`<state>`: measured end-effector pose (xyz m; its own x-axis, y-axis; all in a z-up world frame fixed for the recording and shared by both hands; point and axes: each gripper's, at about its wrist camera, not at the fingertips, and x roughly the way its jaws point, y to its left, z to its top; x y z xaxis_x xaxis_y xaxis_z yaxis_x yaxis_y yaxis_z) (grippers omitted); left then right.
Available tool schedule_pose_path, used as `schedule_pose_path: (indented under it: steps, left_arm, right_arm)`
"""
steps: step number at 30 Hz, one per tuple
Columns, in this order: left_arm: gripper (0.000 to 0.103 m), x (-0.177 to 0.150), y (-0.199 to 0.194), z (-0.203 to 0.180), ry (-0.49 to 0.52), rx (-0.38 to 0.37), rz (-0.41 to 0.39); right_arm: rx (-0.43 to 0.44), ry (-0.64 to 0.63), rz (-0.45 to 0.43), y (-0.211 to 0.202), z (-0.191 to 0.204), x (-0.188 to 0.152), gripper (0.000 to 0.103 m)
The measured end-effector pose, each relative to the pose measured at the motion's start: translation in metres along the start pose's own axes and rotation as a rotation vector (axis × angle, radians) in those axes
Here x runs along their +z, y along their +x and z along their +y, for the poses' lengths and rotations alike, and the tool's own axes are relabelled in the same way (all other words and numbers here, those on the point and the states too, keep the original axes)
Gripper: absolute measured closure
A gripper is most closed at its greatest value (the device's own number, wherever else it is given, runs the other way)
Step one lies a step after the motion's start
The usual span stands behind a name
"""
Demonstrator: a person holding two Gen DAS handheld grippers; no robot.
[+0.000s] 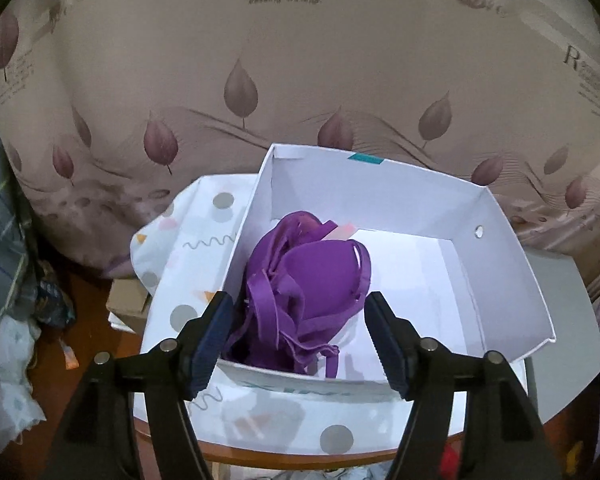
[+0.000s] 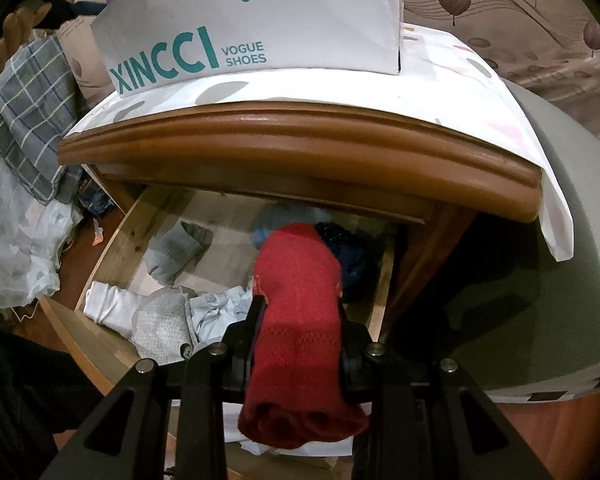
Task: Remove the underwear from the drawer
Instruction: 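Carry the red sock with the right gripper into the white box and open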
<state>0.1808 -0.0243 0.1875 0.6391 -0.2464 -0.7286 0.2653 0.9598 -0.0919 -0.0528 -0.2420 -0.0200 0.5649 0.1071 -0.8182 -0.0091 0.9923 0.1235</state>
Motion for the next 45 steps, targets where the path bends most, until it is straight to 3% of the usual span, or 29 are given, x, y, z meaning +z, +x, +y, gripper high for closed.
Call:
schedule_pose_path:
  steps: [7,13,21,30,34,38,45]
  left_arm:
    - [0.025,-0.030,-0.046,0.018,-0.074,0.015,-0.096]
    - [0.020,-0.095,-0.079,0.036,-0.050,0.187,-0.202]
    - [0.017,-0.170,-0.049,0.063,-0.053,0.300,-0.125]
    - [0.017,-0.212,-0.016,0.084,-0.089,0.366,-0.049]
    - [0.017,-0.218,-0.009,0.088,-0.105,0.356,-0.033]
    - [0.017,-0.218,-0.010,0.092,-0.125,0.350,-0.036]
    - [0.015,-0.220,-0.011,0.112,-0.201,0.341,-0.013]
  right_arm:
    - [-0.017,-0.004,-0.008,-0.002,0.000,-0.002,0.073]
    - [-0.046,-0.043,-0.060,-0.019,0.006,-0.004,0.073]
    - [-0.032,-0.034,-0.094,-0.060,0.008,0.017,0.073]
    - [-0.078,-0.081,-0.216,-0.147,0.014,0.084,0.073]
    - [-0.096,-0.084,-0.274,-0.173,0.015,0.130,0.073]
    - [-0.119,-0.099,-0.297,-0.179,0.020,0.172,0.073]
    - [-0.140,-0.094,-0.193,-0.132,0.018,0.242,0.073]
